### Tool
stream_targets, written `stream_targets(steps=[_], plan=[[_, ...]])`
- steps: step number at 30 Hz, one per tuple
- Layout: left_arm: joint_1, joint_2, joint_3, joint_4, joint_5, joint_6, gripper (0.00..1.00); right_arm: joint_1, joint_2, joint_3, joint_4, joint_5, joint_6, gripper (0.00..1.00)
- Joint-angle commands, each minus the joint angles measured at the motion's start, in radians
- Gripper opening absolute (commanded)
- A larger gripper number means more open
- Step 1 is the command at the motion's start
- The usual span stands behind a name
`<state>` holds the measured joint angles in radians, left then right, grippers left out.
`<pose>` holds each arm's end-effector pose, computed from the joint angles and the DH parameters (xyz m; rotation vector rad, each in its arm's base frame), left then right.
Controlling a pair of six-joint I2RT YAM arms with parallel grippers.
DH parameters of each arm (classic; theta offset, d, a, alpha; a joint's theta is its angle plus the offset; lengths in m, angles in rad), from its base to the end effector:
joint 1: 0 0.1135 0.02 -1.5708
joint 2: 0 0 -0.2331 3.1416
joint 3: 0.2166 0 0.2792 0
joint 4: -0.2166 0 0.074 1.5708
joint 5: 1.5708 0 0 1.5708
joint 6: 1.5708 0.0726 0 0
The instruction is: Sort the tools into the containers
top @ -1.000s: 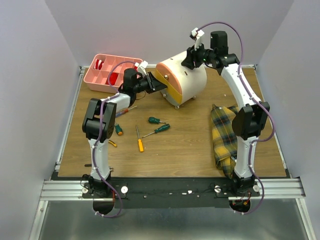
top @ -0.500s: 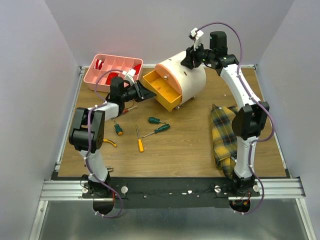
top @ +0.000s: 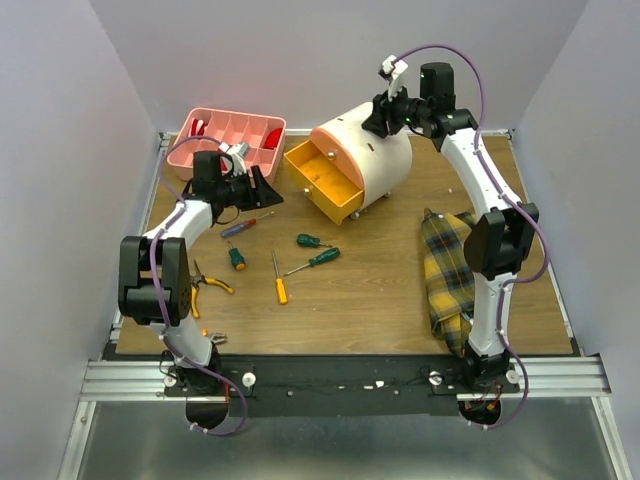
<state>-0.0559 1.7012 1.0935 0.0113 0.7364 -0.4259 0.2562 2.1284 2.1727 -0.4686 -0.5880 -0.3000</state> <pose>0.4108 -0.0718 0.1664 0.0363 2.1811 -1.0709 0.5079 0.1747 0.3280 -0.8899 1.7471 0.5553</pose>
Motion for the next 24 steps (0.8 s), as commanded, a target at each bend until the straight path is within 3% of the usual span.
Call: stream_targets(steps=[1,2,6,9,14,24], plan=[[0.024,-0.009,0.121,-0.463,-0.127,0.531,0.64,0.008,0.045,-0.04,-0.1,0.048,-0.028,0.52],[0.024,0.003,0.143,-0.515,-0.14,0.731,0.64,0.008,0.047,-0.04,-0.1,0.05,-0.028,0.52],[0.027,0.075,0.236,-0.709,-0.207,1.11,0.61,0.008,0.048,-0.047,-0.1,0.048,-0.025,0.52],[0.025,0.129,0.282,-0.774,-0.259,1.252,0.61,0.006,0.045,-0.054,-0.099,0.047,-0.021,0.52],[0.025,0.251,0.384,-0.886,-0.307,1.337,0.59,0.008,0.03,-0.068,-0.1,0.054,-0.028,0.52],[0.025,0.328,0.378,-0.823,-0.351,1.331,0.56,0.008,0.027,-0.08,-0.099,0.065,-0.034,0.52]])
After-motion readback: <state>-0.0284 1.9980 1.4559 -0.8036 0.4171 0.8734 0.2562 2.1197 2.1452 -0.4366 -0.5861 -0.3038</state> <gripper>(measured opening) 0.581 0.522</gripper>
